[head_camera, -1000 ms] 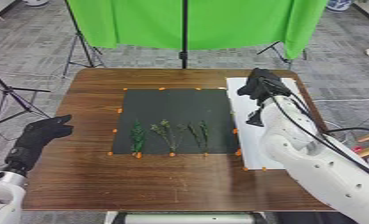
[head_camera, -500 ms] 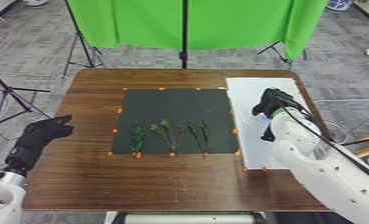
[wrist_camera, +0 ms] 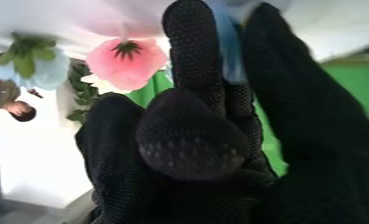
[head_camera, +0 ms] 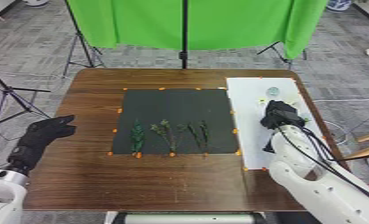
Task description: Arrange flowers
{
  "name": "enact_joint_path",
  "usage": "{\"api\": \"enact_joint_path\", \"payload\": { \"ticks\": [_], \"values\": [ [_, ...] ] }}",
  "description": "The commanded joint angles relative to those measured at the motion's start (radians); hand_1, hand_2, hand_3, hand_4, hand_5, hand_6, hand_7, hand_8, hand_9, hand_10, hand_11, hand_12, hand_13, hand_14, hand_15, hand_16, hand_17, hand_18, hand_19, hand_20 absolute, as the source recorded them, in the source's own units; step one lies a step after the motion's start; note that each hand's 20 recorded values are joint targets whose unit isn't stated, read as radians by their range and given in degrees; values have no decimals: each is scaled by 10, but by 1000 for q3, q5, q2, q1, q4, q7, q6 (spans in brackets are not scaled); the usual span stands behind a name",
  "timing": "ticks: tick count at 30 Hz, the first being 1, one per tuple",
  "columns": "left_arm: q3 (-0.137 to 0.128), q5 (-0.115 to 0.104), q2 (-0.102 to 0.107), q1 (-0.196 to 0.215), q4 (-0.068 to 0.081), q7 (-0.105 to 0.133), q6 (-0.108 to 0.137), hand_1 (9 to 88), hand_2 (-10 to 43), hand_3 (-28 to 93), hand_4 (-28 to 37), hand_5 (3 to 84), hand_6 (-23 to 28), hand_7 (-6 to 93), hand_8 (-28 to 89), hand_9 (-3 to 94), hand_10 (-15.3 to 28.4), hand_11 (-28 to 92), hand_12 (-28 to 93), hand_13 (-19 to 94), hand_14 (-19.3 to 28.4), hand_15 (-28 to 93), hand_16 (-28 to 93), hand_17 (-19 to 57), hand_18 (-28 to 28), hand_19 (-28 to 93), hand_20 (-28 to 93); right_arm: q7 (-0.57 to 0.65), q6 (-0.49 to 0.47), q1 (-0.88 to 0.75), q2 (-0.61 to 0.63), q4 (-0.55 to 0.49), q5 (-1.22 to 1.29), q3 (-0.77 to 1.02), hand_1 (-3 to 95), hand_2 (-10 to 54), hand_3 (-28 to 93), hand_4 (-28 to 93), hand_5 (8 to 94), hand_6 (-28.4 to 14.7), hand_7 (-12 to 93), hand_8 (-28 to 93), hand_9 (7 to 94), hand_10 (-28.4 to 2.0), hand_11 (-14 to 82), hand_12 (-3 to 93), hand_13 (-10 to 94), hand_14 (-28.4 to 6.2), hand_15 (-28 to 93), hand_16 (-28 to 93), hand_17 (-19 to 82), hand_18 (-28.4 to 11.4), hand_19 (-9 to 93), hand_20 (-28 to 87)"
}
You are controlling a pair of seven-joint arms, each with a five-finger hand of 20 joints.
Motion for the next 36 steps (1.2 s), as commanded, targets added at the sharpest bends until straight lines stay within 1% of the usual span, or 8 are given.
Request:
{"api": "enact_joint_path", "payload": {
  "ticks": [1, 8, 13, 15, 20, 26, 30, 36],
  "values": [
    [-5, 2, -12, 16, -1, -3, -3, 290, 92, 632, -237, 473, 82, 74, -55, 490, 156, 181, 103, 407, 194, 159, -30, 108, 122, 100, 142, -46, 197, -12, 10, 32, -60, -56, 642, -95, 482, -66, 790, -29, 210, 162, 932, -96, 161, 439, 937, 4, 638, 259, 712, -99, 932, 497],
    [-9, -28, -14, 38, -5, 36, 49, 291, 92, 631, -238, 474, 82, 75, -55, 492, 157, 182, 104, 408, 194, 162, -30, 107, 122, 101, 143, -94, 199, 107, 78, -119, -32, 38, 657, -95, 511, -81, 812, -39, 222, 164, 937, -93, 179, 436, 937, 7, 646, 253, 722, -96, 932, 492],
    [0, -98, -11, 59, -12, 94, 167, 247, 159, 631, -275, 483, 80, 81, -57, 504, 161, 189, 102, 415, 195, 168, -33, 111, 123, 105, 144, -200, 143, 384, 72, -163, 106, -65, 656, -95, 519, -84, 812, -39, 227, 167, 937, -95, 176, 442, 937, 6, 644, 257, 718, -93, 932, 493],
    [2, -116, -9, 64, -16, 106, 199, 232, 196, 625, -282, 487, 79, 83, -58, 510, 163, 191, 101, 418, 194, 171, -35, 114, 123, 110, 146, -275, 88, 513, 39, -150, 243, -139, 656, -95, 519, -86, 810, -37, 232, 170, 937, -95, 171, 447, 937, 5, 640, 259, 717, -93, 932, 494],
    [8, -105, -3, 54, -16, 108, 194, 218, 244, 621, -283, 496, 81, 85, -60, 519, 163, 196, 100, 424, 196, 178, -36, 118, 122, 113, 146, -414, -75, 738, -131, -27, 416, -312, 656, -95, 522, -88, 806, -34, 236, 169, 937, -93, 159, 453, 937, 3, 632, 267, 709, -93, 932, 498],
    [46, -88, 5, 20, -2, 114, 192, 220, 246, 625, -283, 496, 81, 86, -60, 519, 162, 198, 100, 425, 196, 179, -39, 119, 122, 114, 147, -506, -141, 826, -322, 78, 420, -443, 656, -95, 524, -92, 802, -31, 242, 166, 937, -91, 152, 456, 937, 3, 627, 275, 705, -94, 932, 498],
    [53, -101, 6, 19, -3, 129, 216, 229, 252, 617, -283, 493, 81, 85, -60, 514, 162, 196, 99, 424, 196, 179, -40, 119, 122, 114, 146, -600, -201, 847, -427, 128, 387, -513, 657, -95, 522, -97, 801, -30, 247, 163, 937, -90, 148, 457, 937, 3, 625, 278, 704, -94, 932, 499],
    [103, -106, 19, -38, 22, 140, 212, 225, 265, 605, -283, 484, 82, 82, -60, 510, 162, 196, 99, 423, 197, 180, -40, 120, 122, 116, 147, -639, -241, 825, -518, 181, 345, -594, 649, -95, 533, -107, 791, -21, 262, 159, 936, -82, 137, 457, 937, 4, 623, 281, 701, -95, 932, 503]
  ]
}}
